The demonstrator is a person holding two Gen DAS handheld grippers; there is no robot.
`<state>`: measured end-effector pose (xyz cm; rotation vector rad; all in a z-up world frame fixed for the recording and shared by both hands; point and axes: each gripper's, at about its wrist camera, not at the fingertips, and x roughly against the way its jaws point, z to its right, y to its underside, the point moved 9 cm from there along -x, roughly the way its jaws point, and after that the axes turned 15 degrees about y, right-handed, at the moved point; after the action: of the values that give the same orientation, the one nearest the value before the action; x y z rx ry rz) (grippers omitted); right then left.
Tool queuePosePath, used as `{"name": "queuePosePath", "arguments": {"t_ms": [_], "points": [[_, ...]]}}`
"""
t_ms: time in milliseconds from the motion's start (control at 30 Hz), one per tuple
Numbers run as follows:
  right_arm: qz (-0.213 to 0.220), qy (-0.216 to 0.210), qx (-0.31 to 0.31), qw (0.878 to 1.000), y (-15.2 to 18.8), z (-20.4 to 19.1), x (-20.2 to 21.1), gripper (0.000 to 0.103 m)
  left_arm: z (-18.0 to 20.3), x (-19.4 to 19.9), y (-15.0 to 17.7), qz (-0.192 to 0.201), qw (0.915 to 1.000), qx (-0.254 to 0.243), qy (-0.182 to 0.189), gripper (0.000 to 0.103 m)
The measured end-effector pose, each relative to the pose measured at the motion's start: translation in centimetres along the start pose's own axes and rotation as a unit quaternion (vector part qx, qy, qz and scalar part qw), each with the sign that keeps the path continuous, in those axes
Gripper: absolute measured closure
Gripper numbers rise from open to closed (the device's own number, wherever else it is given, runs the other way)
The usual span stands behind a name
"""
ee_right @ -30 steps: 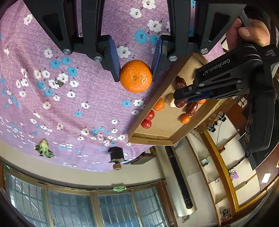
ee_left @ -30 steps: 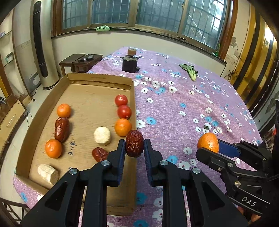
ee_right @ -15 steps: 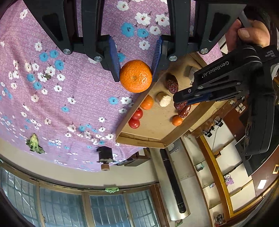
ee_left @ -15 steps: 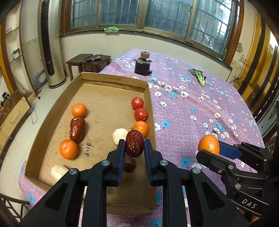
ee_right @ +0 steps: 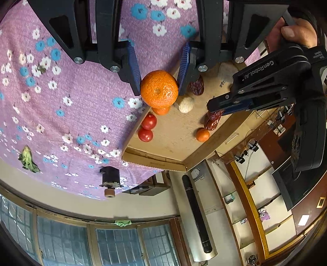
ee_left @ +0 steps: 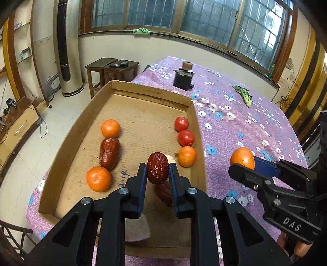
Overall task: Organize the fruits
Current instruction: 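Carry the red date and orange over the tray with both grippers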
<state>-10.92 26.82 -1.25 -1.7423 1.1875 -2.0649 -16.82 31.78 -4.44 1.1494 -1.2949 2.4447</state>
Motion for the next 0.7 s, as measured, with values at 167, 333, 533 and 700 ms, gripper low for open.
{"name": "queuePosePath", "arguments": {"t_ms": [167, 333, 533, 700], "points": [[-0.002, -0.005, 0.001, 1.0, -1.1, -0.5, -1.2, 0.067, -1.2, 0.1, -0.4, 0.002, 0.9999, 0.009, -0.004, 0.084], [-0.009, -0.011, 0.002, 1.0, -1.7, -0.9, -2.4, 0.067, -2.5, 0.0, -1.2, 0.003, 0.9998, 0.016, -0.012, 0.084], [-0.012, -0.016, 0.001, 1.0, -2.7, -1.5, -3.6, 0.067, -3.7, -0.2, -2.9, 0.008, 0.9996, 0.018, -0.02, 0.084], [-0.011, -0.022, 0.01, 1.0, -3.9, -2.7, -4.4, 0.067, -4.5, -0.8, -4.7, 0.007, 0.9994, 0.016, -0.029, 0.084]]}}
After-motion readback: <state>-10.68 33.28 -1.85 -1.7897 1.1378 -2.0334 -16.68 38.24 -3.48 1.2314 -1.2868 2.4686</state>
